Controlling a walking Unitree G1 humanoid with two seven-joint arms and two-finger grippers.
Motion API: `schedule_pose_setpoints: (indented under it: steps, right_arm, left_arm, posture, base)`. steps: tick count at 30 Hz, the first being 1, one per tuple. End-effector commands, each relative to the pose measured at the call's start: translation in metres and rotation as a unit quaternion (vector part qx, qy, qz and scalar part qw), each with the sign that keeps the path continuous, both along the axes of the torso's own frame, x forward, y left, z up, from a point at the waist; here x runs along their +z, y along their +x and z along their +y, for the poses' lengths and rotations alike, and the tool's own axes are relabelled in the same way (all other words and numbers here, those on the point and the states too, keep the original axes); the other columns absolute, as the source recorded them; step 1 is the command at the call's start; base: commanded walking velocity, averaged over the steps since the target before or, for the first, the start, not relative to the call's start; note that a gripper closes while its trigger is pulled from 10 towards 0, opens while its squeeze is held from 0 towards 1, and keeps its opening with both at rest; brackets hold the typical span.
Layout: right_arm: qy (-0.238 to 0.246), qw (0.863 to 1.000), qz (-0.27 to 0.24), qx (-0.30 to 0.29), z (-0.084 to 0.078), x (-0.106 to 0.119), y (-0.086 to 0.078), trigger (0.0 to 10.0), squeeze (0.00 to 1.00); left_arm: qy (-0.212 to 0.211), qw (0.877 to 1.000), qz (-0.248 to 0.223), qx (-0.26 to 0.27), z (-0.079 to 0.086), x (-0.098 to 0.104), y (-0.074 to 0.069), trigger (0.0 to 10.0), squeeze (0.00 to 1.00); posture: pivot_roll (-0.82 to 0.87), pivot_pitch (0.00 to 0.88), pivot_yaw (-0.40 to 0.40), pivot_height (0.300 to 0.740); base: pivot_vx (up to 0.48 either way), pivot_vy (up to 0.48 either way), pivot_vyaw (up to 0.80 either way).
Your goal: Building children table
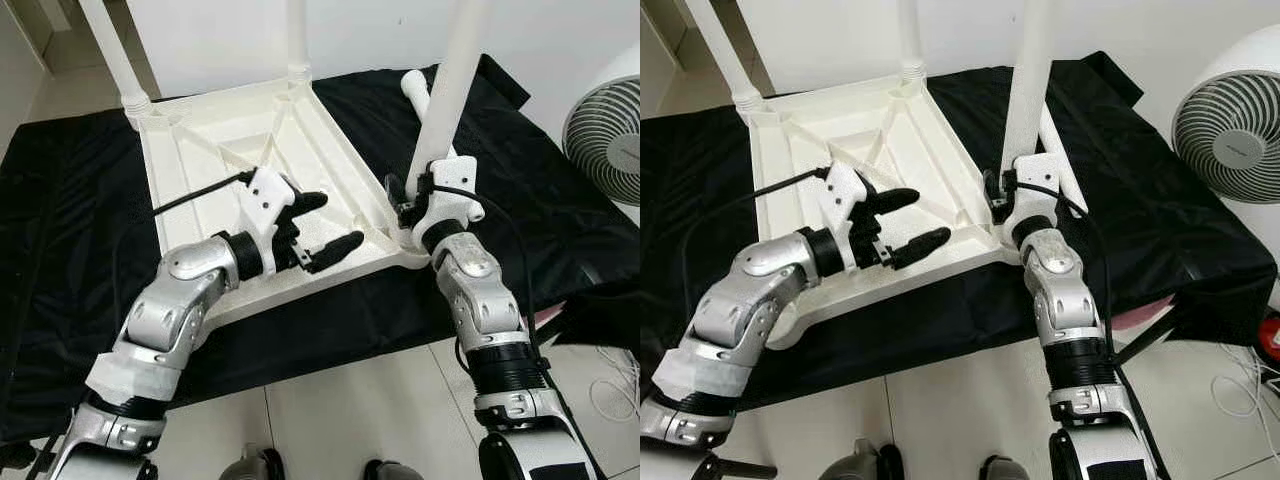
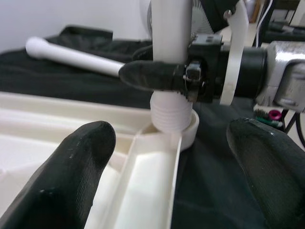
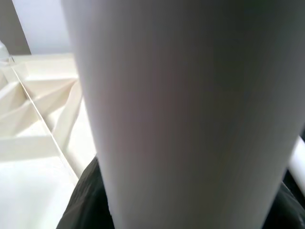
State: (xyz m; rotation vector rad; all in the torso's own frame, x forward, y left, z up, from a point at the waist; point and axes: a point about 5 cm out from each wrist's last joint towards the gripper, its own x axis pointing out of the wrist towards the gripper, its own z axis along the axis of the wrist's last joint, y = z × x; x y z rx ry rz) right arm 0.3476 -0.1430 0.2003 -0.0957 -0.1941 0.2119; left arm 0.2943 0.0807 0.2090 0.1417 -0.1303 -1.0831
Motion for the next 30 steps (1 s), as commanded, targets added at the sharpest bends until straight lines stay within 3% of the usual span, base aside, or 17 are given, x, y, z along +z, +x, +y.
schedule_pose_setpoints:
  steps: [1, 8, 19, 30]
  right_arm:
    - [-0.003, 1.000, 0.003, -0.001, -0.003, -0.004, -0.001, 10.0, 0.00]
    - [-0.015, 1.000, 0.005, -0.009, -0.010, -0.010, -0.003, 10.0, 0.00]
    - [-0.030, 0.999, -0.001, -0.014, -0.016, -0.014, -0.004, 10.0, 0.00]
    - [-0.039, 0.998, -0.007, 0.048, -0.017, -0.029, -0.010, 10.0, 0.00]
  left_arm:
    - [-0.002, 0.999, -0.005, 0.052, -0.001, 0.001, 0.001, 10.0, 0.00]
    - [0.006, 0.999, -0.008, 0.038, -0.013, 0.005, -0.006, 10.0, 0.00]
    - [0.012, 0.999, -0.007, 0.035, -0.016, 0.005, -0.008, 10.0, 0.00]
    - [0.015, 0.999, -0.011, 0.033, -0.019, 0.010, -0.008, 10.0, 0.00]
  posture:
    - [-0.07, 0.109, 0.048, 0.740]
    - [-0.07, 0.118, 0.048, 0.740]
    - [-0.07, 0.119, 0.050, 0.740]
    - [-0.06, 0.117, 0.054, 0.740]
  base:
    - [0.000, 0.000, 0.00]
    - [0.000, 0.000, 0.00]
    - [0.000, 0.000, 0.00]
    - [0.000, 0.000, 0.00]
